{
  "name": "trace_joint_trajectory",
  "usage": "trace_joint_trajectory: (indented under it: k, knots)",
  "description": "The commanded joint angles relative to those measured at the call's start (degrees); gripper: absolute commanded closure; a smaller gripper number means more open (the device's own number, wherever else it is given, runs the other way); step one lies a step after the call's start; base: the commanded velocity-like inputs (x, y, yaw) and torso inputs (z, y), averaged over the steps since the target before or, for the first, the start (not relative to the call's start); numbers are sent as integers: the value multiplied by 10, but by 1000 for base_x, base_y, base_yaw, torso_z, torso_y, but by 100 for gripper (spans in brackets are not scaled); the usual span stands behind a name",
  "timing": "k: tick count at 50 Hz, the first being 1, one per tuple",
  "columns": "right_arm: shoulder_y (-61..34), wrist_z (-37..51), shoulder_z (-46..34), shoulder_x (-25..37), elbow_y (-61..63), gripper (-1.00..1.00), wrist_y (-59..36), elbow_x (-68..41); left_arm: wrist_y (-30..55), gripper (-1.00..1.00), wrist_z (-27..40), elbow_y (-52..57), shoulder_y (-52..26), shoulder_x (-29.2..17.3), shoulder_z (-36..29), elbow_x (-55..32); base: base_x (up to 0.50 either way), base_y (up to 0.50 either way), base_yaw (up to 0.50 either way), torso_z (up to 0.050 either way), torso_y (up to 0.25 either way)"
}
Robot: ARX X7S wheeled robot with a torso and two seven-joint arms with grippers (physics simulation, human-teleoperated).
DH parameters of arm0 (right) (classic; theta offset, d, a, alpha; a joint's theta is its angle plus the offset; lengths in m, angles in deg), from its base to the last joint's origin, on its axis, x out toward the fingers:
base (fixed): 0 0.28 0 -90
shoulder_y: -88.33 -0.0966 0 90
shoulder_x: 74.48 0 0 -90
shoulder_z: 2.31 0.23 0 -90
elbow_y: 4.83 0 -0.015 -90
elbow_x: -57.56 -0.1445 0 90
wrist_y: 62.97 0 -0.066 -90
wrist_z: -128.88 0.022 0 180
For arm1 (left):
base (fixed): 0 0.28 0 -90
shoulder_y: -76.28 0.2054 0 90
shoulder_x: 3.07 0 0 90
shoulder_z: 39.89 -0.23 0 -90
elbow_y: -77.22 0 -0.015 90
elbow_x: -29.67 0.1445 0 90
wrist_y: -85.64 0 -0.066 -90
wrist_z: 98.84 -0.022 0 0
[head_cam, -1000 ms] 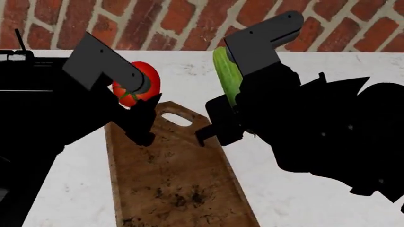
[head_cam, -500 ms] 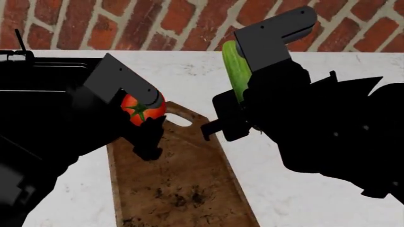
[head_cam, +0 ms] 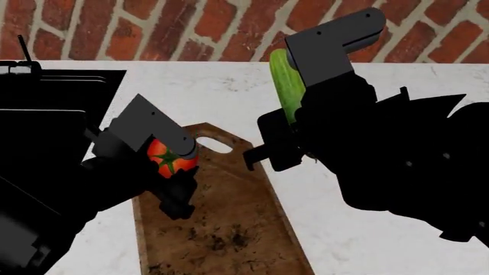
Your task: Pick the vegetables from the sink and place them on the cutting board.
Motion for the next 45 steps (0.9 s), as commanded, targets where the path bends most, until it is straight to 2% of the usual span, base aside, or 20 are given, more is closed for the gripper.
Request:
trace_joint_trajectory:
  k: [1,41,42,45]
  knots:
    - [-8,-29,18,-15,1,100,-1,34,5,100,-3,-9,2,11,6,7,0,0,0,0,0]
    - [4,-35,20,-15,-1,100,7,38,-6,100,-3,-22,21,2,-30,14,0,0,0,0,1]
    - [5,-37,19,-16,-3,100,7,39,-9,-100,-3,-18,21,1,-34,16,0,0,0,0,0]
    - [5,-37,20,-16,-3,100,7,39,-10,-100,-4,-20,20,0,-35,16,0,0,0,0,0]
